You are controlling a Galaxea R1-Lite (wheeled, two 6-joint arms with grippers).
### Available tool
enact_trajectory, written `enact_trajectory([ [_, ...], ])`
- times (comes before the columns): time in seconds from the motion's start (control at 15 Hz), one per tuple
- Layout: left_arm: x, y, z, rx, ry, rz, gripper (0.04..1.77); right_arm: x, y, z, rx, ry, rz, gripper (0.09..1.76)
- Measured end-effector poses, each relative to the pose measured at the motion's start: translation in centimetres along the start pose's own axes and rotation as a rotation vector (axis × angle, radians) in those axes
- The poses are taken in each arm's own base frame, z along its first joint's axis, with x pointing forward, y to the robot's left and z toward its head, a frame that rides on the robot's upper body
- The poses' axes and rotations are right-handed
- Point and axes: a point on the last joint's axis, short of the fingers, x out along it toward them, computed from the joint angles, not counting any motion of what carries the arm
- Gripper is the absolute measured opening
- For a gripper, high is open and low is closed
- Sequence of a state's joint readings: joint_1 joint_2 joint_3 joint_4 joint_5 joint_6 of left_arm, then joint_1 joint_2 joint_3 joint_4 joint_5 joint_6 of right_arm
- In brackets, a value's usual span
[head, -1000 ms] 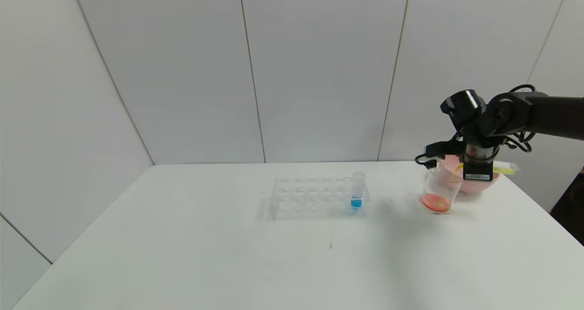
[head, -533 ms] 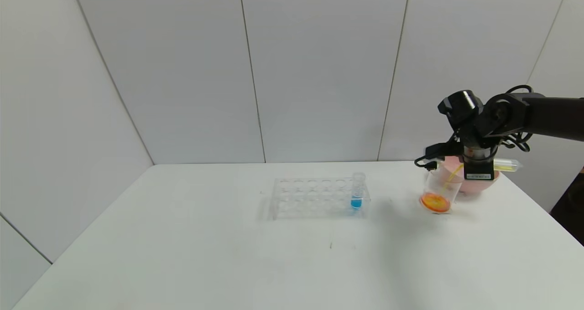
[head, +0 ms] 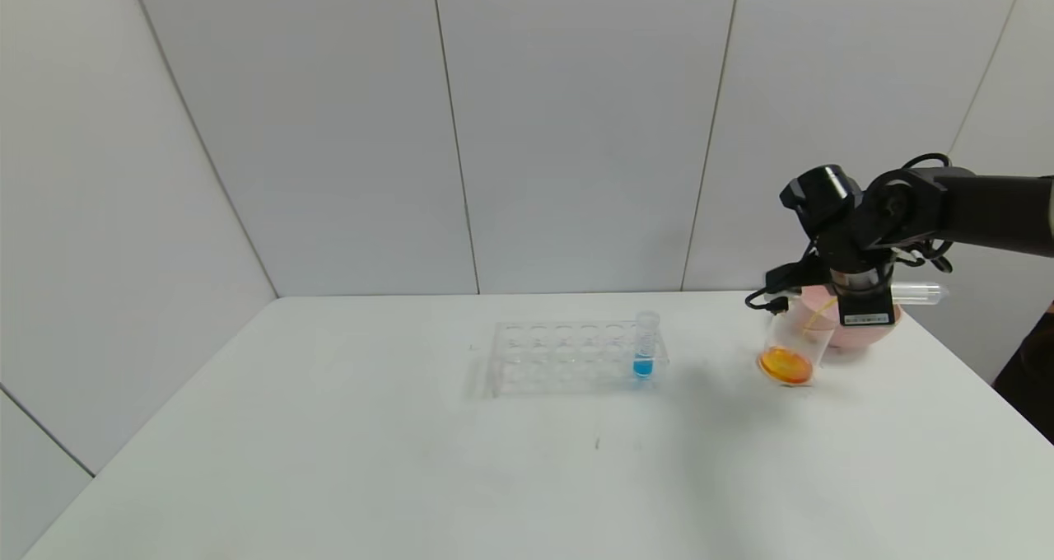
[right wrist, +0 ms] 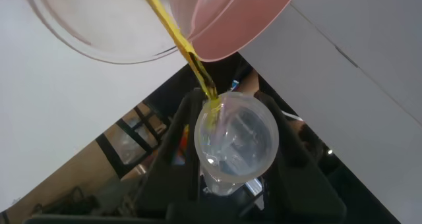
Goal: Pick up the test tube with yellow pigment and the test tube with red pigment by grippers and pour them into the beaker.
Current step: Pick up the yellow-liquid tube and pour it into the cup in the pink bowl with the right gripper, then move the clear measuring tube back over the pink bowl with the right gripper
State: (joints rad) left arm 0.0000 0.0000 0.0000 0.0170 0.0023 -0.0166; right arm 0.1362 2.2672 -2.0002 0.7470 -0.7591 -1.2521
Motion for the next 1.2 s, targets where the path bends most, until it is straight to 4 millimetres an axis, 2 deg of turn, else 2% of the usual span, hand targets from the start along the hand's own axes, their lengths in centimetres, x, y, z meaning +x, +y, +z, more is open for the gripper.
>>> enact_trajectory([
  [0.8, 0.0, 0.0, 0.0, 0.0, 0.0, 0.0, 1.72, -0.7, -0.1, 0.0, 0.004, -0.02, -0.012, 0.58],
  [0.93, 0.0, 0.0, 0.0, 0.0, 0.0, 0.001, 1.72, -0.9, -0.4, -0.3, 0.038, -0.108, 0.009, 0.58],
  [1.07, 0.0, 0.0, 0.0, 0.0, 0.0, 0.0, 1.72, -0.9, -0.7, -1.1, 0.133, -0.27, 0.073, 0.58],
  [1.2, 0.0, 0.0, 0.0, 0.0, 0.0, 0.0, 1.72, -0.8, -1.3, -2.8, 0.233, -0.356, 0.117, 0.58],
])
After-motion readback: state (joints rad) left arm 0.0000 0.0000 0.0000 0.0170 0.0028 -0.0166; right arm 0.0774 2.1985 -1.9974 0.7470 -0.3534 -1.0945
